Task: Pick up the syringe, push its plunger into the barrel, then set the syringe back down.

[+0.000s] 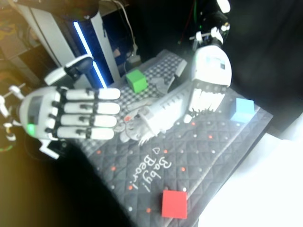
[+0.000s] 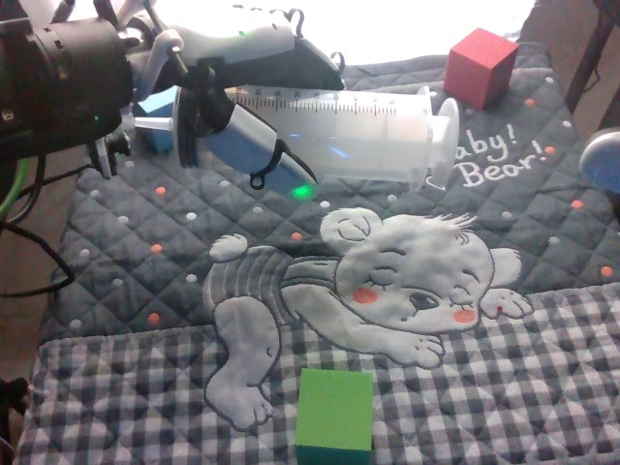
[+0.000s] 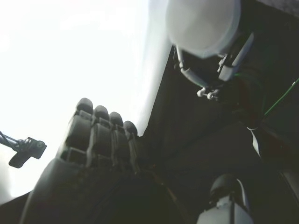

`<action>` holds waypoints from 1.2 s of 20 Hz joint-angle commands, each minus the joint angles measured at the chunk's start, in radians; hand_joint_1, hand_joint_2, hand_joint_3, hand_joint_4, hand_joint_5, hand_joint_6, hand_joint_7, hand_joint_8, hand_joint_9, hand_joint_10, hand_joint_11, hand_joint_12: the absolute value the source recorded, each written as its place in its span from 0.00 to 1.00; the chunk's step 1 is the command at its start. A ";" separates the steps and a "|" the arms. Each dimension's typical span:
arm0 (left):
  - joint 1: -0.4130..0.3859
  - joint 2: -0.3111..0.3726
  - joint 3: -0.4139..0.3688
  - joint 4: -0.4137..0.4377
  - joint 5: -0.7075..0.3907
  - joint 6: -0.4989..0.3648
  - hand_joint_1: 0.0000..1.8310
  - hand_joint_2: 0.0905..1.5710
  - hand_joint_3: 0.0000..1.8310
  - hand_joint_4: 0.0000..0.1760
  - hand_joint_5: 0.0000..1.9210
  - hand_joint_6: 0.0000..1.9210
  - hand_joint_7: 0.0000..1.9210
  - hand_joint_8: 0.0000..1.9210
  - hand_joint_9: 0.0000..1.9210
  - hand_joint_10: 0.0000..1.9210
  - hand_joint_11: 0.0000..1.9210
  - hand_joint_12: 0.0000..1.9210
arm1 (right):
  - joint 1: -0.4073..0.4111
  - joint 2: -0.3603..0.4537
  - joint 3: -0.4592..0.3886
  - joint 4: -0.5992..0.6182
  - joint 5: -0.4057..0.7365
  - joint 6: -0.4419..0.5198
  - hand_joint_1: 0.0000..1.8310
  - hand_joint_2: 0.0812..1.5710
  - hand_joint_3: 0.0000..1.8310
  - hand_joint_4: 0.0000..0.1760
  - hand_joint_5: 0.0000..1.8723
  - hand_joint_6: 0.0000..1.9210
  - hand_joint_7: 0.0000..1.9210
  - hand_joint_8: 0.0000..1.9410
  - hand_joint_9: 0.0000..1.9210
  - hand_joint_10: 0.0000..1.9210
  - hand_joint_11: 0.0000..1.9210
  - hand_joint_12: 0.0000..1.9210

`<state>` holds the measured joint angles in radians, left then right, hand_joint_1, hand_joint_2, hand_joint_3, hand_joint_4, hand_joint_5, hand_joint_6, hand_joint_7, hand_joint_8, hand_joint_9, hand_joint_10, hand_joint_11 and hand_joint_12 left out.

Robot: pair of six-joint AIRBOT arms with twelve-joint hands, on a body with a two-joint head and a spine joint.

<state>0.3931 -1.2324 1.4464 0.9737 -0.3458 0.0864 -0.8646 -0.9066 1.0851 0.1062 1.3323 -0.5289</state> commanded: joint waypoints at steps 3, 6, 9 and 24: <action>0.005 -0.015 0.019 -0.031 -0.040 -0.016 0.80 0.73 0.00 0.00 0.68 1.00 0.76 1.00 0.80 1.00 0.80 1.00 | 0.014 -0.001 0.001 0.012 0.125 0.000 0.00 0.52 0.01 0.00 0.00 0.00 0.00 0.00 0.00 0.00 0.00 0.00; 0.014 -0.024 0.031 -0.025 -0.016 -0.016 0.80 0.73 0.00 0.00 0.67 1.00 0.76 1.00 0.81 1.00 0.82 1.00 | 0.016 -0.001 0.000 0.009 0.125 0.000 0.00 0.54 0.01 0.00 0.00 0.00 0.00 0.00 0.00 0.00 0.01 0.00; 0.023 -0.030 0.041 -0.025 -0.004 -0.016 0.79 0.72 0.00 0.00 0.68 1.00 0.78 1.00 0.82 1.00 0.82 1.00 | 0.016 -0.003 0.000 0.007 0.124 0.000 0.01 0.55 0.00 0.00 0.00 0.00 0.00 0.00 0.00 0.00 0.00 0.00; 0.039 -0.046 0.030 0.011 0.006 -0.017 0.82 0.70 0.00 0.00 0.53 1.00 0.61 1.00 0.71 1.00 0.74 1.00 | 0.016 -0.009 0.000 -0.001 0.124 0.000 0.01 0.54 0.00 0.00 0.00 0.00 0.00 0.00 0.00 0.00 0.01 0.00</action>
<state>0.4438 -1.2800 1.4815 1.0039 -0.2726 0.0826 -0.8623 -0.9184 1.0851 0.0910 1.3334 -0.5301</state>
